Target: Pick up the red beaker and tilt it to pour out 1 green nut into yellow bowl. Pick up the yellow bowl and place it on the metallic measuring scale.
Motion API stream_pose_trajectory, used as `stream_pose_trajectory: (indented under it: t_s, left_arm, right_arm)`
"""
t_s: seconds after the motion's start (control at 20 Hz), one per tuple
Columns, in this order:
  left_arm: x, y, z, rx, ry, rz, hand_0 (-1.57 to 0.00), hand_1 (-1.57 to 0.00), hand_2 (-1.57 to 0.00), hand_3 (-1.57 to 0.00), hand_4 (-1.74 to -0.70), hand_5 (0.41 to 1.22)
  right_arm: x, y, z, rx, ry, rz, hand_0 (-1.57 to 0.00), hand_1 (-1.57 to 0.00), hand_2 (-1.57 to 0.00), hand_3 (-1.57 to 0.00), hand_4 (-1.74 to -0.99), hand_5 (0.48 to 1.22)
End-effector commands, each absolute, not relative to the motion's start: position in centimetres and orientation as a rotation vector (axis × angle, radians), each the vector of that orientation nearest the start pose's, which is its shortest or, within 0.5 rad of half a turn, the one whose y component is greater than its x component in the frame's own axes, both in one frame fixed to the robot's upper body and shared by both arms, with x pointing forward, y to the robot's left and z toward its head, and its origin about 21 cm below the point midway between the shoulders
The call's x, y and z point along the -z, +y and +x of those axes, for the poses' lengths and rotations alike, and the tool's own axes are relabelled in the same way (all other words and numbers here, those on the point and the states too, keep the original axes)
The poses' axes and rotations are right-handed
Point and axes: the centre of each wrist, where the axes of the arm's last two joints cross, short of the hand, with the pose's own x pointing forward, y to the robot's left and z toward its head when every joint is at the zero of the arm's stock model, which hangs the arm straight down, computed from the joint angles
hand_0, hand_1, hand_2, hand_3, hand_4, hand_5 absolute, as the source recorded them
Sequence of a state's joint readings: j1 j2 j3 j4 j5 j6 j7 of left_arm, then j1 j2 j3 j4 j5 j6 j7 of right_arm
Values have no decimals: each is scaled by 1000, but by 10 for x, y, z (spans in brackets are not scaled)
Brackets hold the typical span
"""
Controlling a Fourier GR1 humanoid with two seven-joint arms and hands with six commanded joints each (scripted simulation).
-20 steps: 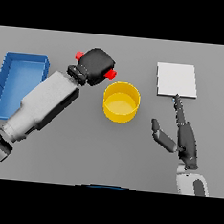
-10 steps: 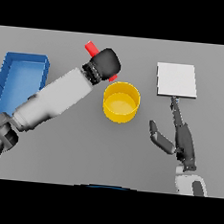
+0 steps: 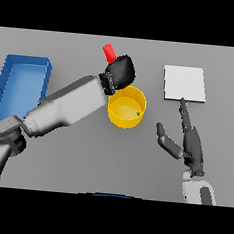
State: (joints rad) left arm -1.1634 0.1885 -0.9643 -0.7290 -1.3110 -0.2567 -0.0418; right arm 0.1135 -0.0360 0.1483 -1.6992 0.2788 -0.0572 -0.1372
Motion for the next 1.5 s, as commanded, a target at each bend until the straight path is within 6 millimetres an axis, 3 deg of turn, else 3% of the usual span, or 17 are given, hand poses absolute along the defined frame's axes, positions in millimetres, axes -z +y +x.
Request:
stream_pose_trajectory:
  t_s: [0.0, 0.3, 0.5, 0.65, 0.8, 0.85, 0.95, 1.1, 1.2, 1.35, 1.45]
  left_arm:
    - [-101, 34, 403, -2659, 1037, -1416, -1571, -1571, -1571, -1571, -1735, 1221]
    - [-109, 14, 404, -2548, 738, -1381, -1571, -1571, -1571, -1571, -1732, 1221]
    - [-114, 0, 401, -2495, 660, -1391, -1571, -1571, -1571, -1571, -1728, 1221]
    - [-139, 6, 413, -2495, 724, -1393, -1571, -1571, -1571, -1571, -1726, 1221]
    - [-182, 10, 427, -2488, 765, -1498, -1571, -1571, -1571, -1571, -1726, 1221]
    - [-193, 17, 434, -2499, 812, -1528, -1571, -1571, -1571, -1571, -1728, 1221]
    - [-220, 25, 443, -2517, 902, -1640, -1571, -1571, -1571, -1023, -1733, 1221]
    - [-262, 55, 461, -2601, 1159, -1743, -1571, -1571, -1571, -1290, -1729, 1221]
    - [-279, 79, 471, -2642, 1387, -1894, -1571, -1571, -1571, -1391, -1733, 1221]
    - [-296, 126, 482, -2634, 1747, -2100, -1571, -1571, -1571, -1444, -1737, 1221]
    - [-297, 171, 488, -2569, 2009, -2261, -1571, -1571, -1571, -1454, -1738, 1221]
  right_arm:
    - [-4, -206, 219, -299, -1733, -193, 1, 1, 1, 1, -1076, 678]
    - [-3, -207, 219, -300, -1763, -201, 1, 1, 1, 1, -1061, 671]
    - [-6, -207, 219, -310, -1774, -200, 1, 1, 1, 1, -1041, 683]
    - [-4, -206, 221, -307, -1751, -206, 1, 1, 1, 1, -1035, 684]
    - [-4, -205, 219, -324, -1772, -215, 1, 1, 1, 1, -1030, 682]
    - [-6, -205, 220, -326, -1772, -219, 1, 1, 1, 1, -1023, 682]
    - [-5, -205, 220, -320, -1764, -218, 1, 1, 1, 1, -1028, 680]
    - [-6, -207, 216, -317, -1776, -209, 1, 1, 1, 1, -1001, 683]
    - [-9, -204, 223, -316, -1768, -216, 1, 1, 1, 1, -996, 675]
    - [-6, -203, 225, -307, -1764, -195, 1, 1, 1, 1, -1004, 668]
    - [-2, -203, 223, -291, -1756, -169, 1, 1, 1, 1, -1004, 668]
